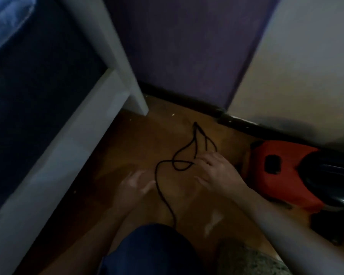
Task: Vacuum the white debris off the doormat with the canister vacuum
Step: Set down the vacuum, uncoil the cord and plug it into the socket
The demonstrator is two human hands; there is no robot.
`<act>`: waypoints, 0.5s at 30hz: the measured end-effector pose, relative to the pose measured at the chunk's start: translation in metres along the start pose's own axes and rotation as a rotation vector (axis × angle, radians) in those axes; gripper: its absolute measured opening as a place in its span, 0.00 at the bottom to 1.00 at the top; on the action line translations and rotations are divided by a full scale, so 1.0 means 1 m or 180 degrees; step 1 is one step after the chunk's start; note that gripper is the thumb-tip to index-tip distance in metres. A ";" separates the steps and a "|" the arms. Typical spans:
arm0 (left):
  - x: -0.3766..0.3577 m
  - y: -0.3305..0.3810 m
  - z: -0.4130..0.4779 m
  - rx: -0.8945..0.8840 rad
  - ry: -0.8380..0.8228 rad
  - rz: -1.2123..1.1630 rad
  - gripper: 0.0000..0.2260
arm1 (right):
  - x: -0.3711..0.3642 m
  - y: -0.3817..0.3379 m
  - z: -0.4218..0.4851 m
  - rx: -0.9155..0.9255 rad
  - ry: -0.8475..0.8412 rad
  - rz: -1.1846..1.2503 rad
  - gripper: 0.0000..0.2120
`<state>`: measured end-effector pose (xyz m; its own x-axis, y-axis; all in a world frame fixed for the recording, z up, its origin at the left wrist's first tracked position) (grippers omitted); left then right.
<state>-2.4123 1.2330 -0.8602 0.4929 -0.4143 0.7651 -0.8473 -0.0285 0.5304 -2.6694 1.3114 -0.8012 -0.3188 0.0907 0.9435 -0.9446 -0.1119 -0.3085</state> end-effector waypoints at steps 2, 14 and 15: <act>-0.010 -0.029 -0.017 0.0112 -0.0025 -0.0008 0.23 | -0.025 -0.020 0.012 0.0184 -0.0144 0.0018 0.22; -0.045 -0.072 -0.045 -0.0399 -0.0077 0.0170 0.24 | -0.183 -0.105 -0.010 0.1194 -0.1560 0.0458 0.14; -0.052 -0.073 -0.049 -0.0494 -0.0172 0.0206 0.25 | -0.187 -0.105 -0.012 0.1248 -0.1605 0.0443 0.13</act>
<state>-2.3666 1.3009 -0.9210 0.4234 -0.4591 0.7810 -0.8342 0.1387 0.5338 -2.5121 1.3185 -0.9465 -0.2705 -0.4154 0.8685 -0.7683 -0.4504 -0.4548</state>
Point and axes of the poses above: each hand's wrist, its own z-axis towards the middle knuckle, its own x-axis out of the back of the hand, y = z × x, the point moved 9 cm from there along z, towards the middle knuckle, and after that the axes turned 9 degrees about y, right-handed, at the moved point
